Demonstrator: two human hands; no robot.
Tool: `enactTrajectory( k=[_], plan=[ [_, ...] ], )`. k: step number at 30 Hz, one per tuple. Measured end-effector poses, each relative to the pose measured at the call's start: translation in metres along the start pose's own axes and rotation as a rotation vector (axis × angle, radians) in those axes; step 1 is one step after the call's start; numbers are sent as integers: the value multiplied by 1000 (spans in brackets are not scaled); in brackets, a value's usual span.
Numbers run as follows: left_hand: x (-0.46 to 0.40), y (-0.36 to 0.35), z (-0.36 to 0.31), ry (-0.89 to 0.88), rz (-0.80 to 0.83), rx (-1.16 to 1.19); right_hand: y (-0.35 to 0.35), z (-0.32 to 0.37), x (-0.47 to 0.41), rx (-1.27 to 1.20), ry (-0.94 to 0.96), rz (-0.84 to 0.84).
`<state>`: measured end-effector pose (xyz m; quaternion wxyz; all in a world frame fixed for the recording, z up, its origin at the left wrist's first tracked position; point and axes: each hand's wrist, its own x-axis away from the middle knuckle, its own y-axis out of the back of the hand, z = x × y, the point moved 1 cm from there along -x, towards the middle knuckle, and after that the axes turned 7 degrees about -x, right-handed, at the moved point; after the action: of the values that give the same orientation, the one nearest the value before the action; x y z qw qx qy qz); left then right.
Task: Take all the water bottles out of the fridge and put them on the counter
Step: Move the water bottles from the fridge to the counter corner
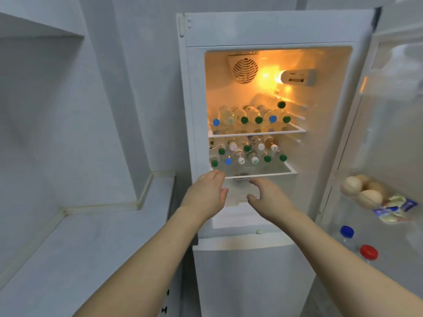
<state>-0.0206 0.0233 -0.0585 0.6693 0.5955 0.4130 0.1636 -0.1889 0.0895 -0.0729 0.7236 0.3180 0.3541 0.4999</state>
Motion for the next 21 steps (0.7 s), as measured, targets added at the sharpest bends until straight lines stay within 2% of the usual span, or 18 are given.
enactTrajectory(
  k=[7, 11, 12, 15, 21],
  plan=[
    [-83, -8, -11, -56, -5, 0, 30, -28, -66, -42, -34, -128],
    [-95, -3, -10, -11, -2, 24, 41, -28, -83, -100, -71, -176],
    [-183, -11, -12, -48, -34, -36, 66, -54, -155, -85, -67, -278],
    [-216, -11, -5, -13, -40, 7, 74, -62, -188, -162, -82, -298],
    [-305, -31, 1, 7, -19, -58, 100, -87, -281, -218, -112, -363]
  ],
)
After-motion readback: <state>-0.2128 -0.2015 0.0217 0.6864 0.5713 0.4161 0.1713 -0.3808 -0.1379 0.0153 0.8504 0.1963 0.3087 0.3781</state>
